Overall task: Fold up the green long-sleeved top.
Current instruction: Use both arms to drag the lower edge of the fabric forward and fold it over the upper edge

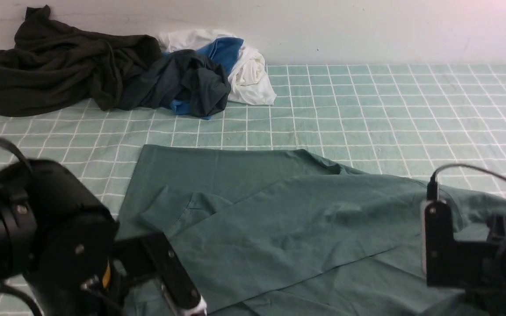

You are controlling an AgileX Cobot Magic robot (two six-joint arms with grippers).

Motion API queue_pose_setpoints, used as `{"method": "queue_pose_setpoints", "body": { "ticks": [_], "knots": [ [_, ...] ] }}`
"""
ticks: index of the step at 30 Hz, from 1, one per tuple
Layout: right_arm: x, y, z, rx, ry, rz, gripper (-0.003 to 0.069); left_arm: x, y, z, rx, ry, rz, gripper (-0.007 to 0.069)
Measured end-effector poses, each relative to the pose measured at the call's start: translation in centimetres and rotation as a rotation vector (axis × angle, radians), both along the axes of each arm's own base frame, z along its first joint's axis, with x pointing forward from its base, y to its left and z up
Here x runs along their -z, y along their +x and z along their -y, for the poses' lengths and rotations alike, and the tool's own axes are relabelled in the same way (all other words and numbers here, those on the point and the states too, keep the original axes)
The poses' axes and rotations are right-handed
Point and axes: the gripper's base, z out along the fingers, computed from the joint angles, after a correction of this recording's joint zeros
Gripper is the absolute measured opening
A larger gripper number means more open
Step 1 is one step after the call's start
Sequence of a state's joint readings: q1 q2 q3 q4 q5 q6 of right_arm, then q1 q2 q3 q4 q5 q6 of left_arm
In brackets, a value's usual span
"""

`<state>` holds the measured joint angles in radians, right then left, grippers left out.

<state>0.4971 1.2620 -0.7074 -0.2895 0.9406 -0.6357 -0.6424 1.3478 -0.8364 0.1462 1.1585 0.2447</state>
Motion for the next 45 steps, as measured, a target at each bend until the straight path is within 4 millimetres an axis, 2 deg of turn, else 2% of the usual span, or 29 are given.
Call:
{"method": "queue_pose_setpoints", "body": {
  "ticks": [1,5,8,9,10,11,13,16,18,20,25,28,29,33,34,36,39,41,44,45],
  "knots": [
    [-1.5,1.2,0.0,0.026,0.026,0.049,0.0003,-1.4,1.6,-0.6,-0.037,-0.025,0.048,0.0008],
    [-4.7,4.9,0.8,0.117,0.111,0.180,0.0003,-4.6,5.8,-2.3,-0.112,-0.069,0.152,0.0009],
    [-5.7,8.1,1.5,0.163,0.152,0.226,0.0003,-6.1,9.3,-3.0,-0.159,-0.083,0.216,0.0011],
    [-5.9,8.2,1.7,0.164,0.152,0.234,0.0003,-6.1,9.3,-3.0,-0.158,-0.083,0.217,0.0011],
    [-6.1,9.8,2.0,0.181,0.165,0.242,0.0003,-6.6,11.4,-3.2,-0.170,-0.090,0.253,0.0011],
    [-5.9,10.4,2.1,0.188,0.167,0.236,0.0003,-6.7,11.9,-3.2,-0.173,-0.092,0.262,0.0011],
    [-5.5,13.2,2.7,0.228,0.181,0.233,0.0003,-6.9,15.3,-3.1,-0.179,-0.103,0.312,0.0017],
    [-4.5,16.7,3.7,0.274,0.194,0.236,0.0003,-5.8,19.4,-2.8,-0.191,-0.092,0.337,0.0017],
    [-3.6,18.3,4.0,0.304,0.205,0.241,0.0003,-5.2,21.4,-2.9,-0.194,-0.080,0.352,0.0017],
    [-2.1,20.4,4.3,0.355,0.228,0.247,0.0003,-3.8,23.6,-3.0,-0.197,-0.067,0.365,0.0017],
    [0.9,23.0,4.4,0.445,0.271,0.257,0.0043,0.0,27.7,-3.0,-0.230,-0.079,0.387,0.0023],
    [1.9,23.8,4.5,0.485,0.284,0.265,0.0119,1.3,28.9,-3.0,-0.246,-0.088,0.399,0.0057],
    [2.0,24.0,4.6,0.503,0.288,0.275,0.0176,1.8,29.3,-3.1,-0.251,-0.091,0.403,0.0087],
    [1.1,24.5,4.9,0.643,0.348,0.325,0.0337,2.0,29.7,-3.3,-0.274,-0.094,0.416,0.0205],
    [0.9,24.5,4.9,0.641,0.346,0.329,0.0344,1.9,29.7,-3.3,-0.274,-0.093,0.417,0.0211],
    [-0.6,24.5,5.2,0.777,0.393,0.360,0.0418,1.0,29.7,-3.4,-0.322,-0.101,0.431,0.0291],
    [-2.2,23.9,5.5,0.878,0.435,0.375,0.0447,-0.4,29.7,-3.5,-0.371,-0.106,0.437,0.0334],
    [-3.4,23.2,5.2,0.945,0.484,0.357,0.0456,-2.1,29.4,-3.6,-0.428,-0.120,0.443,0.0350],
    [-3.6,22.6,3.7,0.966,0.543,0.282,0.0459,-3.9,29.0,-3.5,-0.479,-0.149,0.437,0.0352],
    [-3.2,22.5,2.1,0.945,0.590,0.217,0.0459,-4.5,28.7,-3.4,-0.492,-0.163,0.424,0.0337]
  ]
}}
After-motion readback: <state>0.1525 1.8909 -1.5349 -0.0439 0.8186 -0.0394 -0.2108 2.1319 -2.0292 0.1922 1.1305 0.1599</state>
